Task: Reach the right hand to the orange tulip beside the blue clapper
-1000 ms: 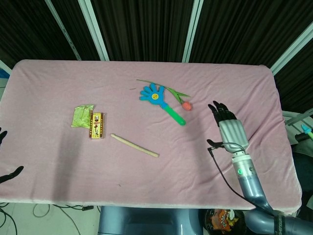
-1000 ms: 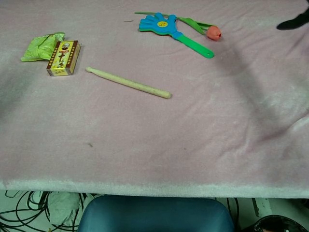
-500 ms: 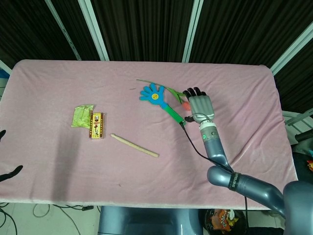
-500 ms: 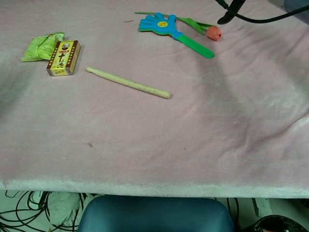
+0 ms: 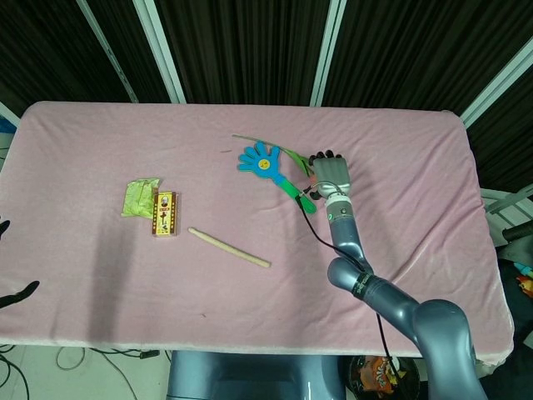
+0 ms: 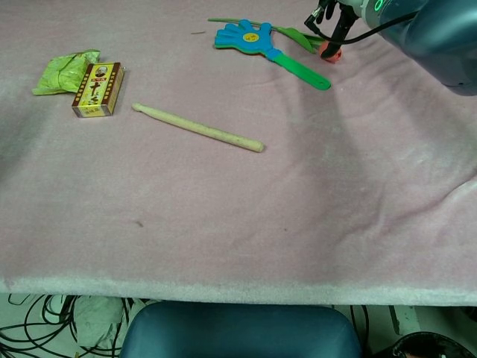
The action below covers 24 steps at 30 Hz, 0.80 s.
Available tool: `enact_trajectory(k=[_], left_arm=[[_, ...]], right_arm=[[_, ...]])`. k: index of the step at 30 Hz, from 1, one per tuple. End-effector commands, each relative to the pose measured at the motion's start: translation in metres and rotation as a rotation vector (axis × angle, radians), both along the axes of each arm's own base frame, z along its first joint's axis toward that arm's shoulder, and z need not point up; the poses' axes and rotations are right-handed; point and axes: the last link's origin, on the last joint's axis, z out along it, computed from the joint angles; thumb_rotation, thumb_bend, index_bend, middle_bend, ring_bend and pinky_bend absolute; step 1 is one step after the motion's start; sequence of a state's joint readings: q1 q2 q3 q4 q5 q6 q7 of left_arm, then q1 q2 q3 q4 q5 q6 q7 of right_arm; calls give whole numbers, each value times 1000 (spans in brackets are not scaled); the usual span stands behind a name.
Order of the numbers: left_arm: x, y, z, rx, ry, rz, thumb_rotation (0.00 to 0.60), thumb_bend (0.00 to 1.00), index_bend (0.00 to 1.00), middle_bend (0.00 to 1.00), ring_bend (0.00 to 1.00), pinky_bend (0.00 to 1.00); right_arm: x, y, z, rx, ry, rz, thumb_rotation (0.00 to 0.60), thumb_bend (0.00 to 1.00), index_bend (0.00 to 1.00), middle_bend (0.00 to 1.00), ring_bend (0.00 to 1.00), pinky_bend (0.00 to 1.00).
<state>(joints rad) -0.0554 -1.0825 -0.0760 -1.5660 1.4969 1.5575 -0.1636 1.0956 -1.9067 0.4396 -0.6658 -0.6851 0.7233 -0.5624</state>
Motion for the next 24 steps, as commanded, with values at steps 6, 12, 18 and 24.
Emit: enact_trajectory(k=[6, 12, 18, 24], left_arm=[[-1, 1, 1, 2, -4, 9, 600, 0, 0, 0, 0, 0], [-1, 1, 0, -3, -8, 15, 600, 0, 0, 0, 0, 0], [-1, 2, 0, -2, -12, 18, 600, 0, 0, 0, 0, 0], [-1, 2, 0, 0, -13, 17, 600, 0, 0, 0, 0, 0]], right_arm=[[-6, -4, -20, 39, 4, -35, 600, 291, 374, 301, 226, 311], [-14, -7, -21, 41, 11, -50, 600, 351, 399, 333, 254, 340], [-19, -9, -21, 44, 24, -48, 600, 422, 447, 384, 311, 393], [-18, -8, -20, 23, 6, -22, 600, 517, 653, 584, 533, 603]])
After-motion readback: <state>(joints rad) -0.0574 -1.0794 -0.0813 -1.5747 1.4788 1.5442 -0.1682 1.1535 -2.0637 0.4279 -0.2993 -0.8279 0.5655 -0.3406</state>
